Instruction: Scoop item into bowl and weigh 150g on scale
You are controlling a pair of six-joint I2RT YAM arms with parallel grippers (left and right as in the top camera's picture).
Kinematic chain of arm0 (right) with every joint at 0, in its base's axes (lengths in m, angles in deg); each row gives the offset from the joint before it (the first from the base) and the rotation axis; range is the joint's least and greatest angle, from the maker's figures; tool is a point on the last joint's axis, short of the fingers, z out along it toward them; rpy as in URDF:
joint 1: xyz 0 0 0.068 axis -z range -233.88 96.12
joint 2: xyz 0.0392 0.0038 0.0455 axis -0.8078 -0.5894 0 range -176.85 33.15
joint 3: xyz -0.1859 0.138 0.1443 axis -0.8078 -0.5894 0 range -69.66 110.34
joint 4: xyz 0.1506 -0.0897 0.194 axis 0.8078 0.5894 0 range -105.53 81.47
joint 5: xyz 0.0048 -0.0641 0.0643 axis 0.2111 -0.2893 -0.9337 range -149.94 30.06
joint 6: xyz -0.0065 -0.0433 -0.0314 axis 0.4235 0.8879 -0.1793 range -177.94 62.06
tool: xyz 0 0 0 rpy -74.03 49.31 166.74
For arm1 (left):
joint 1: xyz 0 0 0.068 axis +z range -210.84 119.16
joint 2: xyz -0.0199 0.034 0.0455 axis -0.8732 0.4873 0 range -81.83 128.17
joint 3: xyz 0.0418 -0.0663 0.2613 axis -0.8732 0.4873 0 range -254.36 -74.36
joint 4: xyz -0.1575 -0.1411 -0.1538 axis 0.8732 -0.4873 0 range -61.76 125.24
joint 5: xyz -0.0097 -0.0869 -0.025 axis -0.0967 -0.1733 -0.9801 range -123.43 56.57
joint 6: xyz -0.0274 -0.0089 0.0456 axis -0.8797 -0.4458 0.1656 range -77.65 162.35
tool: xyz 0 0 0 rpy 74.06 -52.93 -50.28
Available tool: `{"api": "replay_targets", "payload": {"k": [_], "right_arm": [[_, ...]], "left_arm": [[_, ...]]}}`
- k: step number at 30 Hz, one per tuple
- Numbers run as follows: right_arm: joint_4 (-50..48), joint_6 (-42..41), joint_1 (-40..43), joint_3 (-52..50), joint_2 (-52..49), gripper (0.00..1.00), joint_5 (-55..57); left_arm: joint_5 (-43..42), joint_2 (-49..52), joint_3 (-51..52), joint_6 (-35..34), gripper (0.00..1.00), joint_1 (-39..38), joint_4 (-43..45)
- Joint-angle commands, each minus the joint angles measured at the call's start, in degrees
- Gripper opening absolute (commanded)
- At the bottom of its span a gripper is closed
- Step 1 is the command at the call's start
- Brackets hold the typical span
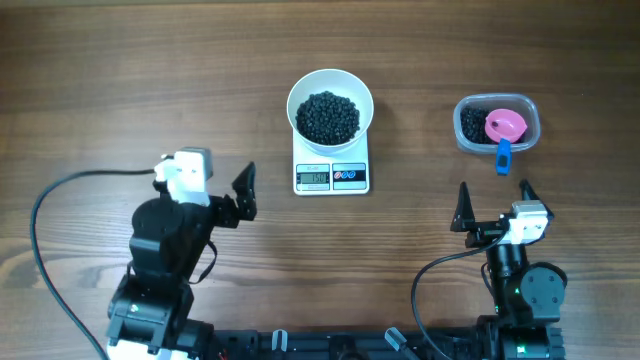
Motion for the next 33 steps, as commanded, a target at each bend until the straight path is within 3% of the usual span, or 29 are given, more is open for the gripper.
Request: {"api": "replay_targets", "payload": {"k": [1, 5, 12, 33], "right_arm": [[-0.13, 0.13, -0.22, -0.07, 0.68, 1.00, -0.24], [-0.13, 0.15, -0.22, -0.07, 0.68, 1.00, -0.24], [-0.13, 0.15, -0.22, -0.07, 0.68, 1.00, -0.24], [-0.13, 0.13, -0.22, -0.07, 0.68, 1.00, -0.24]], "left_arm": [[0.50, -4.87, 8.48, -2.89, 1.00, 3.10, 9.38], [0.50, -8.85, 12.74, -2.89, 1.00, 3.74, 11.45], [0.55, -19.21, 16.31, -2.84, 1.00, 3.74, 6.78], [0.35, -30.77, 22.05, -3.48, 1.00, 3.74, 7.67]]}}
